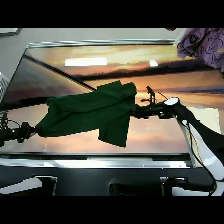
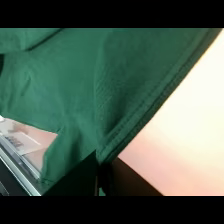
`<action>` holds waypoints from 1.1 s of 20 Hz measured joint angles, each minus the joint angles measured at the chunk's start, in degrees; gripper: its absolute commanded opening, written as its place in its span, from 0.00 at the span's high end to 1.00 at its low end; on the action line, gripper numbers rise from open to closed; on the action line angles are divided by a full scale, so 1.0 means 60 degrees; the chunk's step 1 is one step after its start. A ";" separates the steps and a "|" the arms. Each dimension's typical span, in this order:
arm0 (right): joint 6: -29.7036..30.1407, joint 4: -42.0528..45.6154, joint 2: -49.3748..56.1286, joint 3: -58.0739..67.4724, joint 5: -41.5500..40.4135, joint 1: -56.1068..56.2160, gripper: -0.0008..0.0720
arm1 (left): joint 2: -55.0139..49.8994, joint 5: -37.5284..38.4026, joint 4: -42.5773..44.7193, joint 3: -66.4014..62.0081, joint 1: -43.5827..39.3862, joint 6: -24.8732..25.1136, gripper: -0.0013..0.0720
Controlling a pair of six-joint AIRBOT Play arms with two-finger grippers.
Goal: Fold the clothes and pants, and hang the long-sleeved shirts on hangers.
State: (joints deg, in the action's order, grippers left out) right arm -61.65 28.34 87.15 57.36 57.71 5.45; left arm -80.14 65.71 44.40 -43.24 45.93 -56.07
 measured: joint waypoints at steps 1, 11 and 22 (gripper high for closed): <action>-0.0113 0.0149 -0.0208 0.0113 -0.0029 0.0000 0.94 | 0.0069 0.0069 -0.0186 -0.0102 -0.0058 -0.0051 0.96; -0.2510 0.4987 -0.2361 0.5887 0.0277 0.0004 0.94 | 0.1308 0.0441 -0.0379 -0.6171 -0.2586 -0.2495 0.96; -0.4954 0.8484 -0.6688 0.9602 0.1982 0.0007 0.94 | 0.4819 0.1545 0.5031 -1.2098 -0.3585 -0.6743 0.96</action>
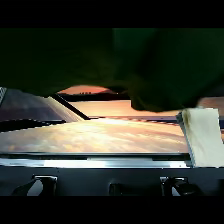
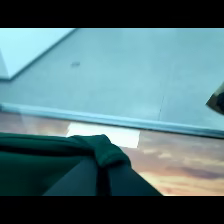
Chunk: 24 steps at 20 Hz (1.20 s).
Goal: Fold the clothes and pants, and hang the long-sleeved shirts on hangers.
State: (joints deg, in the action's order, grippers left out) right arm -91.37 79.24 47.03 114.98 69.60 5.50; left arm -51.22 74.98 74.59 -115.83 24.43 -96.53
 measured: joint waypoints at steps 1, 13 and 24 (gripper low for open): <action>-0.0251 0.0164 -0.0262 0.0040 0.0036 0.0004 0.94 | 0.0350 0.0186 0.0353 0.0004 -0.0007 -0.0098 0.96; -0.2095 0.0710 0.3625 0.0091 0.2240 0.0011 0.94 | -0.1723 0.0492 0.0051 0.2426 -0.0273 0.0900 0.96; -0.2255 0.0386 0.9996 0.0069 -0.0222 0.0004 0.94 | -0.8174 -0.3723 0.0412 0.2397 -0.2058 0.1268 0.96</action>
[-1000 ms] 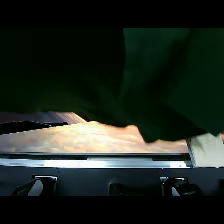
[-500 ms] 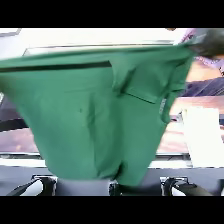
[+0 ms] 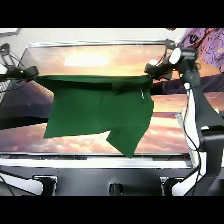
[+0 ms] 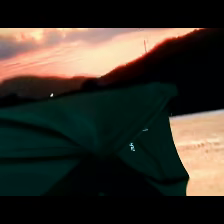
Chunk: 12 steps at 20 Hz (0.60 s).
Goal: Fold the clothes and pants, and hang the long-sleeved shirts on hangers.
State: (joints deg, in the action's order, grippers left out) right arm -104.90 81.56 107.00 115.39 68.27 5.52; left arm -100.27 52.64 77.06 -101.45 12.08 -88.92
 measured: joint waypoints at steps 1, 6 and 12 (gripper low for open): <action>0.0000 -0.0033 0.0197 0.0000 -0.0233 0.0000 0.94 | -0.0310 -0.0186 0.0004 -0.0149 -0.0073 0.0004 0.96; 0.0051 -0.0087 0.0586 0.0000 -0.0361 -0.0004 0.94 | -0.0965 0.0146 0.0004 -0.0441 -0.0211 0.0007 0.96; 0.0120 -0.0018 0.0984 0.0004 0.0703 -0.0004 0.94 | -0.1242 0.1829 0.0004 -0.0025 -0.0255 0.0007 0.96</action>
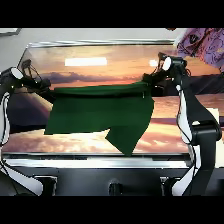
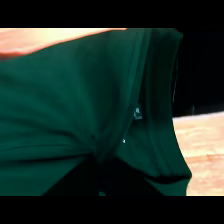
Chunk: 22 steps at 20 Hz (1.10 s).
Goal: Fold the clothes and pants, and hang the long-sleeved shirts on hangers.
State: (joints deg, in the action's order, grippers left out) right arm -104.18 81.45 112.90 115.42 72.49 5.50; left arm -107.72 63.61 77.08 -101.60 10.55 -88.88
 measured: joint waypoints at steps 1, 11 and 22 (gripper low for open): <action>0.0000 0.0004 0.0124 0.0000 0.0219 0.0000 0.94 | -0.0033 0.0219 0.0000 0.0175 -0.0011 0.0000 0.96; 0.0051 -0.0324 0.1020 0.0000 0.1435 0.0011 0.28 | -0.0124 0.0423 -0.0229 0.1158 -0.0066 -0.0171 0.09; 0.2750 -0.1905 -0.2331 -0.2189 0.2667 -0.2342 0.23 | 0.3016 0.1162 -0.0984 0.2259 0.2051 -0.0517 0.06</action>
State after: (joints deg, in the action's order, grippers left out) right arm -87.68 70.02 98.91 102.28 88.49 -8.56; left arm -89.62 70.59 71.18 -88.05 22.85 -91.98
